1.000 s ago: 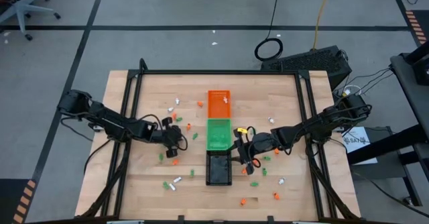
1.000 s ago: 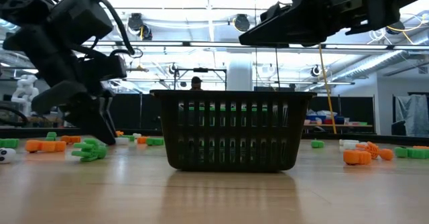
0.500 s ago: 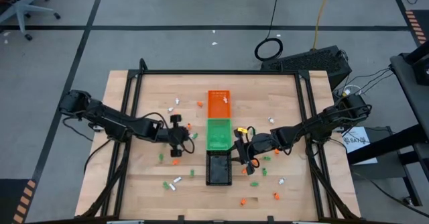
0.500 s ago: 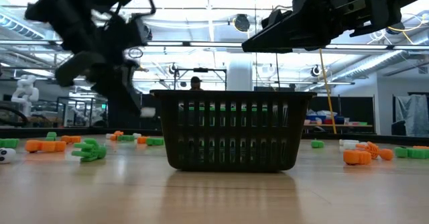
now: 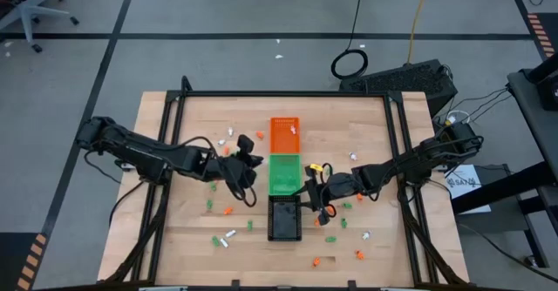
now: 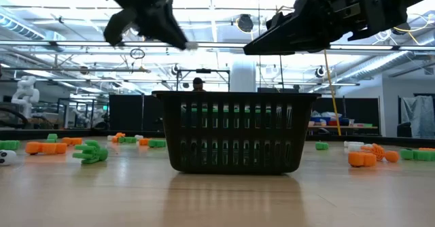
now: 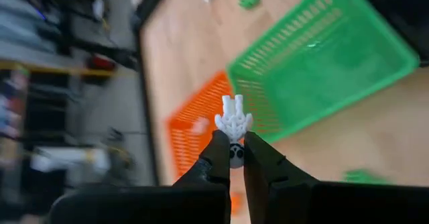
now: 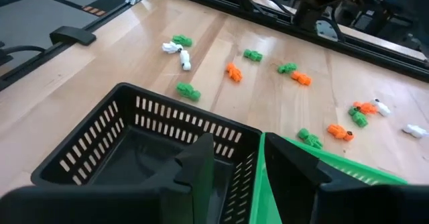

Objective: Sort Halloween decoration
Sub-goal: Put the white skeleton toy into the orange bin

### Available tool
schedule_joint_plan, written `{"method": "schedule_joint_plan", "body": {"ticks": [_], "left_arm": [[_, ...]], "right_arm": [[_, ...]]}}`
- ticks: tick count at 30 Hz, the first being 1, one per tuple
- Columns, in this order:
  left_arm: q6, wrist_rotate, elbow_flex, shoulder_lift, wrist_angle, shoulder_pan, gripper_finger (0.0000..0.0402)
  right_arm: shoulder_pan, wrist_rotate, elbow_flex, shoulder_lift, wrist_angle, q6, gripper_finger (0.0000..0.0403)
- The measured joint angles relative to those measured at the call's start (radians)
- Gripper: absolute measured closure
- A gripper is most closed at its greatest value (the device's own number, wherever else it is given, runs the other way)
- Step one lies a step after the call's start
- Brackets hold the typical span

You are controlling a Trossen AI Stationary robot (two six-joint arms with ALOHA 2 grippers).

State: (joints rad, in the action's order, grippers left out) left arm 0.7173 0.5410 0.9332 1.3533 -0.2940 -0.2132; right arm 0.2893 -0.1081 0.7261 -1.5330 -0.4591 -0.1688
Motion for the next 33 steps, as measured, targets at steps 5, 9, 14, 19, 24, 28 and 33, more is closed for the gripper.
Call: {"method": "schedule_joint_plan", "body": {"ticks": [5,9,14,19,24,28,33], "left_arm": [[0.250,0.060,0.047,0.000,0.004,-0.004,0.0393],[0.459,0.071,0.051,0.000,0.040,-0.004,0.0387],[0.603,0.071,0.052,0.000,0.088,-0.004,0.0382],[0.626,0.071,0.052,0.000,0.127,-0.003,0.0381],[0.625,0.070,0.052,0.000,0.138,-0.004,0.0380],[0.624,0.069,0.052,0.000,0.138,-0.004,0.0380],[0.624,0.066,0.052,0.000,0.137,-0.004,0.0379]], "right_arm": [[0.000,0.000,0.000,0.000,0.003,0.000,0.0285],[0.000,-0.011,0.000,0.000,0.030,0.000,0.0285],[0.000,-0.054,0.000,0.000,0.030,0.000,0.0285],[0.000,-0.053,0.000,0.000,0.038,-0.002,0.0285],[0.000,-0.053,0.000,0.000,0.046,-0.011,0.0285],[0.000,-0.054,0.000,0.000,0.045,-0.012,0.0285],[0.000,-0.095,0.000,0.000,0.044,-0.011,0.0285]]}}
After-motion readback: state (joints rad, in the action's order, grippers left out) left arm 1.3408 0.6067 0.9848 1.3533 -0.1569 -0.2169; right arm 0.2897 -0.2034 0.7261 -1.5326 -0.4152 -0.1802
